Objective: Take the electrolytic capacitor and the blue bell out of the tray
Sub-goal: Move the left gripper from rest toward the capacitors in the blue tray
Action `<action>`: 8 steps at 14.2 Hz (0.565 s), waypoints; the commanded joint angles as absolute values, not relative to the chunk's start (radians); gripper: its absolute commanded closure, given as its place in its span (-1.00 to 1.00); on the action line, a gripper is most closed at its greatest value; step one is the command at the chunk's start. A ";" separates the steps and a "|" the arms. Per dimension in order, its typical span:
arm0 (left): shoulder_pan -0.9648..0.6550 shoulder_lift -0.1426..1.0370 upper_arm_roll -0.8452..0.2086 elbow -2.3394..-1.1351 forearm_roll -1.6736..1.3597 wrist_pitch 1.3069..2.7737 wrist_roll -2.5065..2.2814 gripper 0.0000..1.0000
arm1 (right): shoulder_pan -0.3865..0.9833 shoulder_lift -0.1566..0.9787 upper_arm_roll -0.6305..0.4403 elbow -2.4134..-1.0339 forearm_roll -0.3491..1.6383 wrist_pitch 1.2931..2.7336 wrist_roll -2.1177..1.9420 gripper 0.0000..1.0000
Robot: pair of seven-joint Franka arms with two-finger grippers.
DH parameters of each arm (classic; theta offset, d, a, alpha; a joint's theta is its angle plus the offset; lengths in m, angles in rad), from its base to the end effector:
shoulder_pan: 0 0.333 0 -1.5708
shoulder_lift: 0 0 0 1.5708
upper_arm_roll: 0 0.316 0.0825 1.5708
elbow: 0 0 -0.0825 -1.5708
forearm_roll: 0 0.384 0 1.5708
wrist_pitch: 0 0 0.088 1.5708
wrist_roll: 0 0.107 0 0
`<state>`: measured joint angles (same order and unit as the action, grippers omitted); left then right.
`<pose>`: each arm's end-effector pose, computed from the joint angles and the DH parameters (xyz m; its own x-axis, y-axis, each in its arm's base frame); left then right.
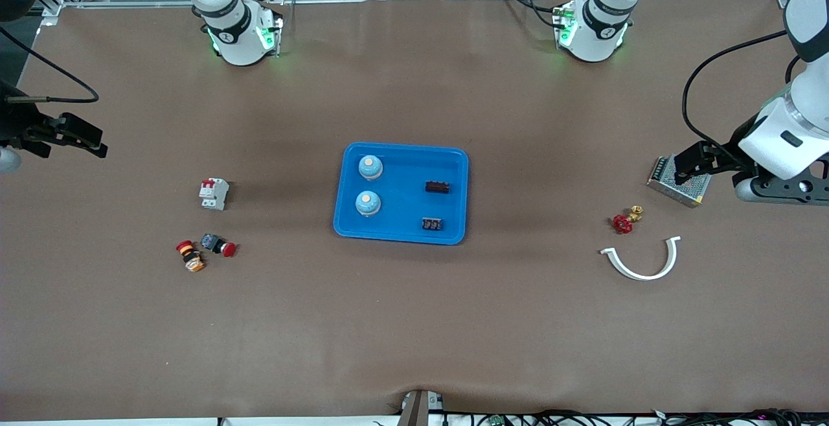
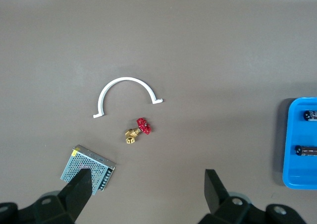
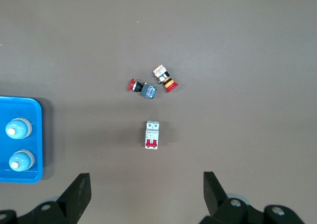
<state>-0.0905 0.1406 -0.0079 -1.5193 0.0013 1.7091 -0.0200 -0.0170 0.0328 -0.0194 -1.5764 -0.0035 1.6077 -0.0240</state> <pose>0.6060 -0.0594 0.5798 0.9957 -0.0782 0.0492 -0.0784 -0.9969 0.0008 0.5672 -0.0208 0.6067 0.9999 -0.0123 -0.0016 -0.0123 -0.9999 0.0041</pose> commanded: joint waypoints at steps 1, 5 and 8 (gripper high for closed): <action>-0.086 0.149 -0.011 -1.508 0.023 1.713 -0.017 -1.00 | -0.021 0.034 -0.012 -1.569 -0.005 1.600 -0.020 -1.00; -0.084 0.146 -0.012 -1.516 0.021 1.713 -0.014 -1.00 | -0.021 0.034 -0.012 -1.569 -0.005 1.600 -0.020 -1.00; -0.089 0.144 -0.012 -1.522 0.014 1.713 -0.026 -1.00 | -0.021 0.034 -0.012 -1.569 -0.005 1.600 -0.020 -1.00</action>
